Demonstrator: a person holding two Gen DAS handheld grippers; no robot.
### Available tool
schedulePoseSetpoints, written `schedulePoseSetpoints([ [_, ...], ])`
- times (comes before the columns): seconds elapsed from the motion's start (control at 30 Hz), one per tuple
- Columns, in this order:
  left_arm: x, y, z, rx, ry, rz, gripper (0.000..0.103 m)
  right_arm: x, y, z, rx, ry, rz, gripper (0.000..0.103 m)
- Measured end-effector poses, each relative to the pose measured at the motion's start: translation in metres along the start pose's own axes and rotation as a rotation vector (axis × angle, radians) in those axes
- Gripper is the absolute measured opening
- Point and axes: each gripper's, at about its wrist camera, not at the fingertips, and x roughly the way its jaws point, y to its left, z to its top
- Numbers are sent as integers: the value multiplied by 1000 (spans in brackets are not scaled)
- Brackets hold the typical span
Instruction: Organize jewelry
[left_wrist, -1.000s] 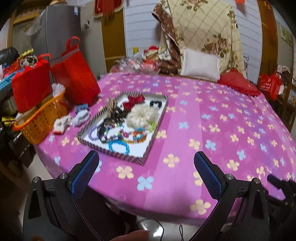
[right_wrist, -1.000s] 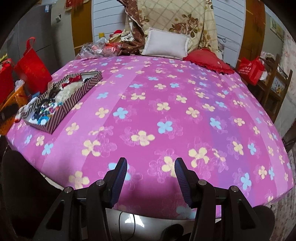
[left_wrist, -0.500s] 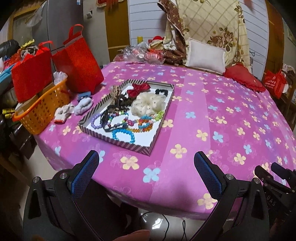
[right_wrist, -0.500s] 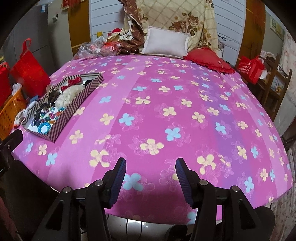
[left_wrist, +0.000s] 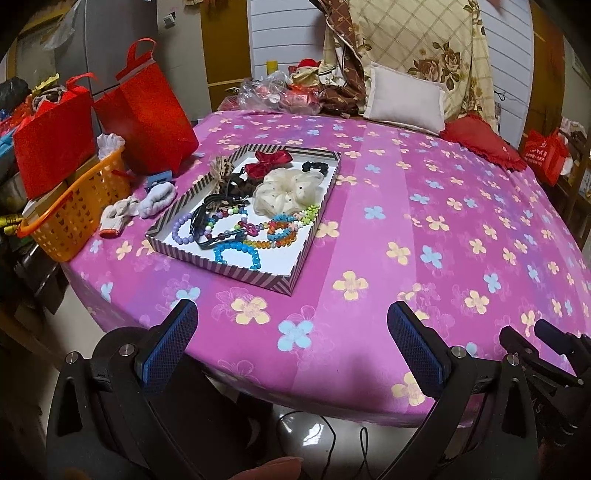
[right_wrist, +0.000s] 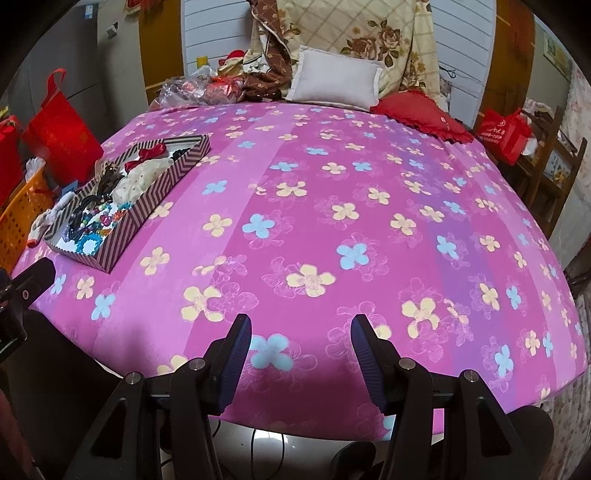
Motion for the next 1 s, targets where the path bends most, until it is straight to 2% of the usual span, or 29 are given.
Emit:
schedulePoseSetpoints([
  [0.77, 9, 10, -4, -14, 30, -13, 103, 2, 23, -8, -81, 2, -24, 55],
  [1.0, 15, 15, -5, -30, 61, -24, 103, 2, 31, -10, -99, 5, -24, 55],
])
